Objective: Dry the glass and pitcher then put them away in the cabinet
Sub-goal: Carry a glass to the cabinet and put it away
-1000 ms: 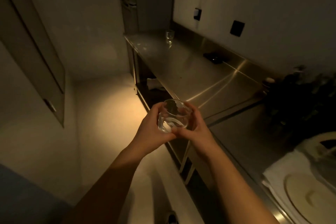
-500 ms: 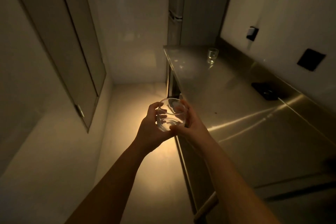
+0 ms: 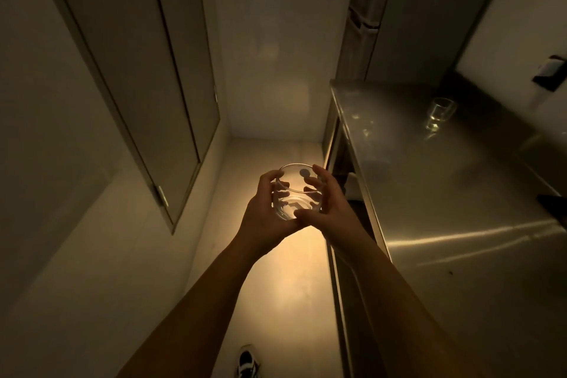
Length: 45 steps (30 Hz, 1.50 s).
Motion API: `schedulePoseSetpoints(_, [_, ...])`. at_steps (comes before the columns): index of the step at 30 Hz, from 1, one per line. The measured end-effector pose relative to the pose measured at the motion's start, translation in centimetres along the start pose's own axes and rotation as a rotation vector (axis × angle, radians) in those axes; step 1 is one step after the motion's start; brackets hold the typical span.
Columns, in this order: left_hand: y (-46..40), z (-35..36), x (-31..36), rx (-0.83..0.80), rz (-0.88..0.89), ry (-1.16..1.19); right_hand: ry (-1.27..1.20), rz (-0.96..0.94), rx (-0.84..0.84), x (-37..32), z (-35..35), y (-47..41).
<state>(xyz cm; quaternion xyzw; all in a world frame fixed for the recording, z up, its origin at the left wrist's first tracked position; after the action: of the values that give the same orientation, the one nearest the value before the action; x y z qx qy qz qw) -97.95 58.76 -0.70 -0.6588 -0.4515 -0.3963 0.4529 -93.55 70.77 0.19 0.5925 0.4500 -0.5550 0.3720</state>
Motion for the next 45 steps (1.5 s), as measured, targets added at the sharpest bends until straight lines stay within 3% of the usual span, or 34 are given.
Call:
schedulePoseSetpoints(16, [-30.7,-0.7,-5.9,-0.045,-0.054,0.089,0.033,0.008,-0.008,-1.5,6.0,-30.3])
schedulePoseSetpoints(31, [-58.9,6.9,-11.5,-0.031,-0.102,0.035,-0.012,-0.012,-0.068,1.4,4.7,-60.1])
schedulePoseSetpoints(45, [-83.7,11.8,-14.4,-0.158,-0.051,0.016,0.088,-0.055,0.032,0.9,4.5,-84.2])
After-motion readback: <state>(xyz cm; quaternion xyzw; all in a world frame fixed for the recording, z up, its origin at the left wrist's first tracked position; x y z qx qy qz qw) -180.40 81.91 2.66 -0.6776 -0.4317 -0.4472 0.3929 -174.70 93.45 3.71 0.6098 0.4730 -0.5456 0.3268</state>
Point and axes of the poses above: each hand's wrist, its own y-axis away from the middle knuckle, its own z-axis out of the palm, x = y × z, the point moved 7 cm from there along -y, towards the middle knuckle, and after that the axes turned 9 degrees about x, right-handed, at the moved point
